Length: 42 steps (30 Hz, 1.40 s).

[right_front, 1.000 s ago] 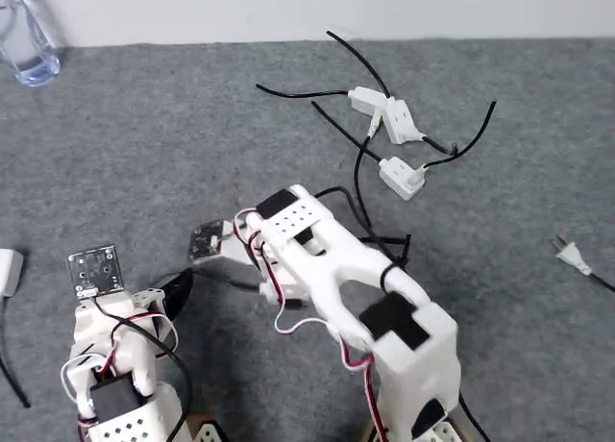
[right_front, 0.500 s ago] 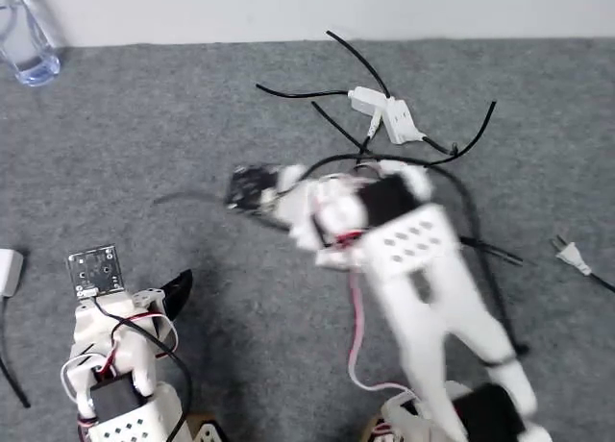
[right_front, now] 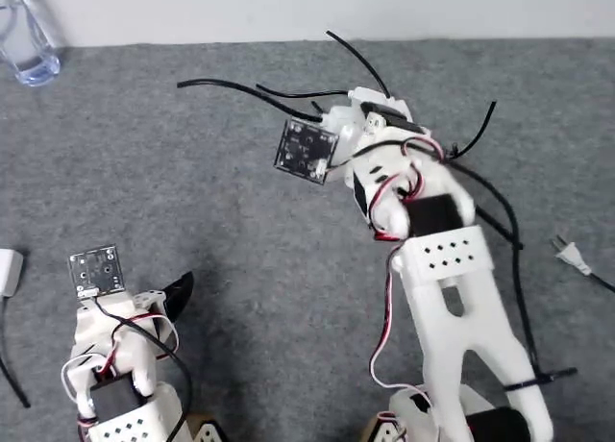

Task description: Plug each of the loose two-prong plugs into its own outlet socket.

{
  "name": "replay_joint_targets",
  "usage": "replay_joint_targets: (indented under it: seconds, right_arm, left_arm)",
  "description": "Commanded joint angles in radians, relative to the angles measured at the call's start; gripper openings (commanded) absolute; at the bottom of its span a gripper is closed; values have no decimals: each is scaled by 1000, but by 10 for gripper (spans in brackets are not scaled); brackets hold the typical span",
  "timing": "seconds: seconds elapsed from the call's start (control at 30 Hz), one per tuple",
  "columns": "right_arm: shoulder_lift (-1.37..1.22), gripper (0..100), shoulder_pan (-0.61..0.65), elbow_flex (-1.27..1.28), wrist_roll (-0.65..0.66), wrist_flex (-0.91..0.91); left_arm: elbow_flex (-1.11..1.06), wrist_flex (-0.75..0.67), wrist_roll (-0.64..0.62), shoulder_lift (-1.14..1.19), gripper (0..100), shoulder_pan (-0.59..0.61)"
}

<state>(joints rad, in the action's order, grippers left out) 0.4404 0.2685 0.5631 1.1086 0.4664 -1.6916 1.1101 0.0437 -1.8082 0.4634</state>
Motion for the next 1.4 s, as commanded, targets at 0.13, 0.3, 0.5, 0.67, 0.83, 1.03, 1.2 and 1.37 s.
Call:
replay_joint_targets:
  seconds: [0.13, 0.3, 0.5, 0.67, 0.83, 1.03, 1.2, 1.37]
  right_arm:
    - [-225, 8, -54, 160, 5, -700]
    - [-476, 8, -91, 49, -2, -792]
    - [-745, 8, -116, -129, -75, -926]
    - [-960, 8, -120, -315, -77, -921]
    - [-1102, 8, -133, -436, -78, -921]
    - [-1130, 125, -134, -410, -40, -921]
    - [-1122, 184, -134, -373, -26, -926]
    - [-1092, 173, -140, -364, -28, -923]
  left_arm:
    - [8, 3, -8, -11, 418, 2]
    - [8, 0, -8, -11, 418, 2]
    - [8, -2, -8, -11, 418, 2]
    - [8, -2, -8, -11, 418, 2]
    - [8, -2, -8, -11, 418, 2]
    - [8, -2, -8, -11, 418, 2]
    - [8, -2, -8, -11, 418, 2]
    - [8, -2, -8, -11, 418, 2]
